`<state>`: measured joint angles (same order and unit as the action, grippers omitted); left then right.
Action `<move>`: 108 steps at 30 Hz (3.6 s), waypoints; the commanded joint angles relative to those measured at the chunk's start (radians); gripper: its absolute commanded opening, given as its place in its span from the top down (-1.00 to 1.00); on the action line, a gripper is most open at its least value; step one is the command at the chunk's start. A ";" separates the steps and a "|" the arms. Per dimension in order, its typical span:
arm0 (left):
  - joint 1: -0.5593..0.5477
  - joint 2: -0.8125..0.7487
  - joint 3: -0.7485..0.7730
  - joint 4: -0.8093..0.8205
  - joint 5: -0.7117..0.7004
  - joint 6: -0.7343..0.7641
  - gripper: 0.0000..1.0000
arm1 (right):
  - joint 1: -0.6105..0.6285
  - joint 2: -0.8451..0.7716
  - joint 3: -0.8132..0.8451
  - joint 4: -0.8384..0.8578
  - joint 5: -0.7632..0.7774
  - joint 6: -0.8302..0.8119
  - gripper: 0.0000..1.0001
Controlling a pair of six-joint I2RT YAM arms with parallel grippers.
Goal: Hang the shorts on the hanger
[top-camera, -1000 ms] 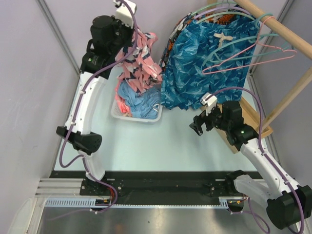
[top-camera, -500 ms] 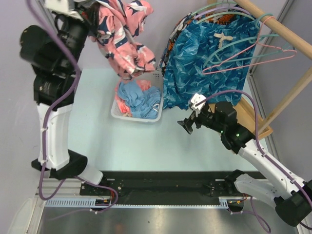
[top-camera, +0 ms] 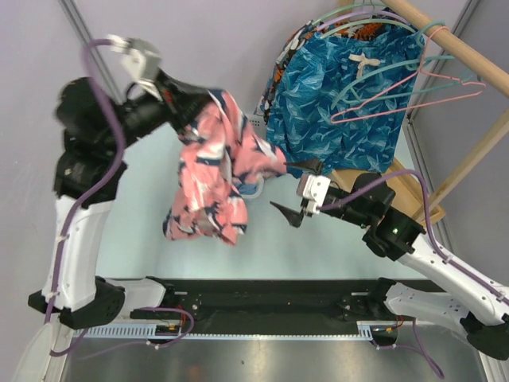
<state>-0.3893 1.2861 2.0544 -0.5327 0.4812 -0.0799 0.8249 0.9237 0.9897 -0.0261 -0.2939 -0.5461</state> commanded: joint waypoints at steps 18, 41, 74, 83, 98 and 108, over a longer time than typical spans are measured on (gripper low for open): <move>-0.189 0.571 -0.301 -0.268 0.378 0.282 0.75 | 0.210 -0.001 0.036 -0.619 -0.050 -0.560 -0.95; -0.068 0.442 -0.274 -0.365 0.519 0.279 -0.47 | 0.135 0.553 -0.063 -0.300 0.010 -1.253 -0.33; -0.111 -0.676 -1.324 0.098 0.079 0.439 -0.73 | 0.022 0.348 0.326 0.111 0.455 0.313 1.00; -0.420 -0.600 -1.268 0.197 -0.147 0.327 -0.66 | 0.026 0.392 0.354 0.134 0.530 0.383 1.00; -0.597 -0.369 -1.225 0.408 -0.438 0.203 -0.66 | 0.031 0.385 0.357 0.121 0.555 0.376 1.00; -0.560 -0.242 -1.278 0.530 -0.589 0.151 -0.66 | 0.031 0.371 0.356 0.109 0.565 0.391 1.00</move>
<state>-0.9775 0.9955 0.7795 -0.0860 -0.0105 0.1326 0.8536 1.3231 1.2873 0.0273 0.2409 -0.1856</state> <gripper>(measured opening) 0.840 0.012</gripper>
